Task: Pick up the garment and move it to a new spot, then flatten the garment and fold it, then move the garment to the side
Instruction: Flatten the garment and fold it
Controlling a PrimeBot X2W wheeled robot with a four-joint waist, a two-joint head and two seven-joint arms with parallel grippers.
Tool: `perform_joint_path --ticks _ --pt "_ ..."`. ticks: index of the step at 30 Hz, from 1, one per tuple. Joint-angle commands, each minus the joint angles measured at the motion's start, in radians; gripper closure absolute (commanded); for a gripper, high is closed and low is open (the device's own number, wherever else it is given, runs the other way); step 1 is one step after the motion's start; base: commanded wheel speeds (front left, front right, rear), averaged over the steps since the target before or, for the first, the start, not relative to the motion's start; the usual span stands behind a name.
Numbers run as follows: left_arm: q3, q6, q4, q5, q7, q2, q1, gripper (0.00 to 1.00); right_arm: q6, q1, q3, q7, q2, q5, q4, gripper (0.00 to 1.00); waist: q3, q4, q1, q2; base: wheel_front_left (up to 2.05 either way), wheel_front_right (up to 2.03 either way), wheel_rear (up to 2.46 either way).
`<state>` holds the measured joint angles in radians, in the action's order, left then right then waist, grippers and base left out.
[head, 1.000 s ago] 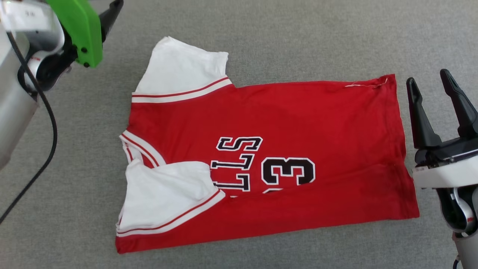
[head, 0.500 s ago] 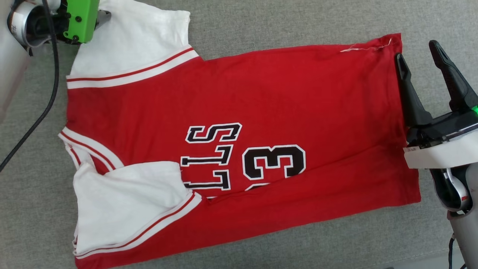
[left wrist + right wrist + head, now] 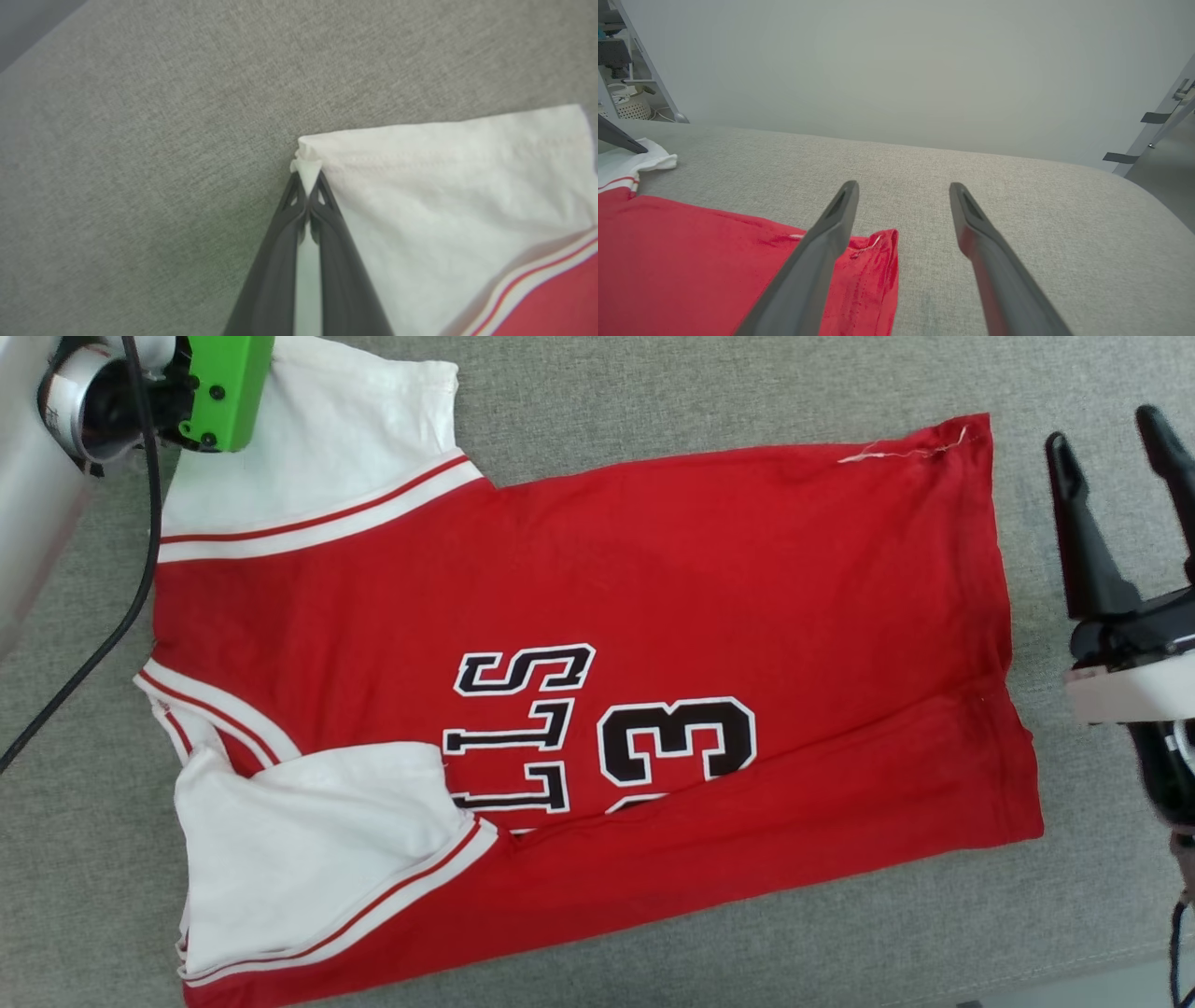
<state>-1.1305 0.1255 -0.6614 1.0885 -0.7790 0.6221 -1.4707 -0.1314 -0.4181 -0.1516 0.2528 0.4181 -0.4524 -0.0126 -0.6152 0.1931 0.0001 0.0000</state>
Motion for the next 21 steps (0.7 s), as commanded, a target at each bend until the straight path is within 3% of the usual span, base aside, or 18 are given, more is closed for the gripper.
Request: perform_joint_path --ticks 1,5,13,17,21 --pt "-0.021 0.005 -0.002 0.003 0.009 -0.006 0.06 1.0 0.001 -0.03 0.008 0.009 0.023 0.0 0.004 0.0 0.031 -0.022 -0.0001 0.0 0.0 0.0 0.0" --pt "-0.02 0.005 0.03 -0.002 0.1 -0.01 0.06 1.0 0.001 -0.076 -0.018 -0.091 0.126 -0.021 0.021 0.0 0.081 -0.055 -0.0001 0.0 0.0 0.0 0.0" --pt "-0.058 0.005 0.15 0.001 0.232 0.003 0.104 1.0 0.001 -0.212 -0.142 -0.591 0.317 -0.204 0.016 0.0 0.151 -0.122 -0.0001 0.0 0.0 0.0 0.0" --pt "-0.074 0.005 0.205 -0.001 0.278 0.005 0.123 1.0 0.001 -0.28 -0.201 -0.81 0.358 -0.304 0.066 0.0 0.159 -0.151 -0.0001 0.0 0.0 0.0 0.0" --pt "-0.084 0.005 0.246 -0.013 0.312 0.007 0.127 1.0 0.001 -0.33 -0.245 -0.941 0.357 -0.36 0.144 0.0 0.151 -0.176 -0.0001 0.0 0.0 0.0 0.0"
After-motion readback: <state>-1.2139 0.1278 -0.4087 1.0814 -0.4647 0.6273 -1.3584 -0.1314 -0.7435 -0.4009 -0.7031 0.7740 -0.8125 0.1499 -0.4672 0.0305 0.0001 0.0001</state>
